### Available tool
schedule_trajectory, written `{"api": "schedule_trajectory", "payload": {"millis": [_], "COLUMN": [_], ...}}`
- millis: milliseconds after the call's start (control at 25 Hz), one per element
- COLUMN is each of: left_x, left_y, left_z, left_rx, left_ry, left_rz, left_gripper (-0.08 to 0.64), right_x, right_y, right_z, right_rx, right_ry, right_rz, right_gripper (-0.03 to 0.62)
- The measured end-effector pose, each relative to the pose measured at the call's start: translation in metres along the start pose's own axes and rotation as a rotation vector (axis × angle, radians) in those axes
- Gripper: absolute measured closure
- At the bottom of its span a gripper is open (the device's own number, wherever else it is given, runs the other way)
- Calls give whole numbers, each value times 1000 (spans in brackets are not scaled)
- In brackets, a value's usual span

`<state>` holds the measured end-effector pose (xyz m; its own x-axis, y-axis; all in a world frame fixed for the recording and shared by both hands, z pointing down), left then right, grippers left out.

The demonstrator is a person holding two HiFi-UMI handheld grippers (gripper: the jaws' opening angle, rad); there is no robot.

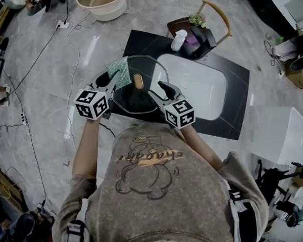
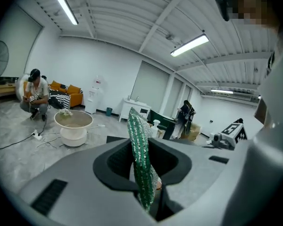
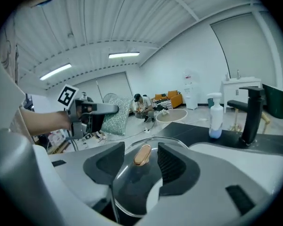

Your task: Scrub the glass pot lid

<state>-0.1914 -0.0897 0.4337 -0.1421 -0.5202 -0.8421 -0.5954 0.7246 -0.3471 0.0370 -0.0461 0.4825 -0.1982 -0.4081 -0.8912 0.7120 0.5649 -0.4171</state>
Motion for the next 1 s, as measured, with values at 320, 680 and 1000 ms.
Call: {"api": "schedule_trajectory", "payload": {"millis": [320,680,1000], "left_x": [-14,-4,-4], "left_y": [55,67,66], "left_z": [19,35,45], "left_rx": [128,158,197], "left_ry": [-6,-87,-159], "left_rz": [85,160,225], "left_gripper": [468,468,469], "right_x": [9,36,43], "right_y": [30,44,40], "right_z": [-6,-8,-9], "right_rx": [-58,-128,-187], "right_ry": [-23,76,90], "right_rz": [125,126,156], "right_gripper": [381,565,565]}}
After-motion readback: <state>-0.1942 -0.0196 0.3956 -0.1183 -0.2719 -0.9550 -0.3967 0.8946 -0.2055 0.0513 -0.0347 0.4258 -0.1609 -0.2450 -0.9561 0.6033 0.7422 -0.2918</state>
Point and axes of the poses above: the fingertips, and each gripper's own axes: y backward along the fingers, z to its right, x out of its top, the point moved 7 cm from there along y, backward along the fingers, and after that the axes turned 8 degrees about y, right-handed, at the moved point
